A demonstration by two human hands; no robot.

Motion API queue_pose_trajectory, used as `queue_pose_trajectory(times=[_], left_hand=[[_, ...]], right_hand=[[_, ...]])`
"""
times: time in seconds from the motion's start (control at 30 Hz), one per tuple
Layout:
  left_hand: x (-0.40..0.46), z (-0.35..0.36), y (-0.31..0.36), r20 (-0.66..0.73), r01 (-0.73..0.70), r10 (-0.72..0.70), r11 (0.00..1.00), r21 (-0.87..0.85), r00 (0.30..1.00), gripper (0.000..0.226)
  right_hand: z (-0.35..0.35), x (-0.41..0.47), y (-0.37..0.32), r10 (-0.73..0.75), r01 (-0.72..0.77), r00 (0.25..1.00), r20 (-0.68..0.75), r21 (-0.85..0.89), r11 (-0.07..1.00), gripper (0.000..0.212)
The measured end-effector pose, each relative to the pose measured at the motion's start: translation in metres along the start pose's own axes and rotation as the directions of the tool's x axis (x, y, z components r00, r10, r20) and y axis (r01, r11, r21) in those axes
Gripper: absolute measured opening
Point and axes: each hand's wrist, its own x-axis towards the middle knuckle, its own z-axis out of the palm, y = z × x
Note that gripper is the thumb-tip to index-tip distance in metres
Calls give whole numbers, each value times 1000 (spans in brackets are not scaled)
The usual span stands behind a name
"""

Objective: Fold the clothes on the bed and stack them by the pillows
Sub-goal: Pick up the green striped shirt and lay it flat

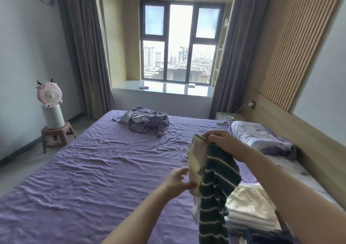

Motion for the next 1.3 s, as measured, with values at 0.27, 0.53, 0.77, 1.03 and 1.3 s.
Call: queue_pose_trajectory(times=[0.27,0.53,0.77,1.03,1.3], left_hand=[[-21,8,64,-209,-149,151,989,26,966,31],[-46,-46,76,-466,-228,266,964,136,844,40],[-77,-77,53,-461,-178,335,919,351,822,41],[-117,-142,34,-88,-126,137,985,119,987,54],[-148,-189,12,-269,-166,230,956,240,935,29]], right_hand=[[-50,-68,3,-52,37,988,-148,-106,994,34],[-44,-86,0,-70,38,992,-105,-278,960,14],[-8,-71,-32,-195,130,976,-101,-454,882,23],[43,-69,-45,-185,118,977,-102,-462,879,17],[104,-89,-69,-97,80,993,-63,-232,969,12]])
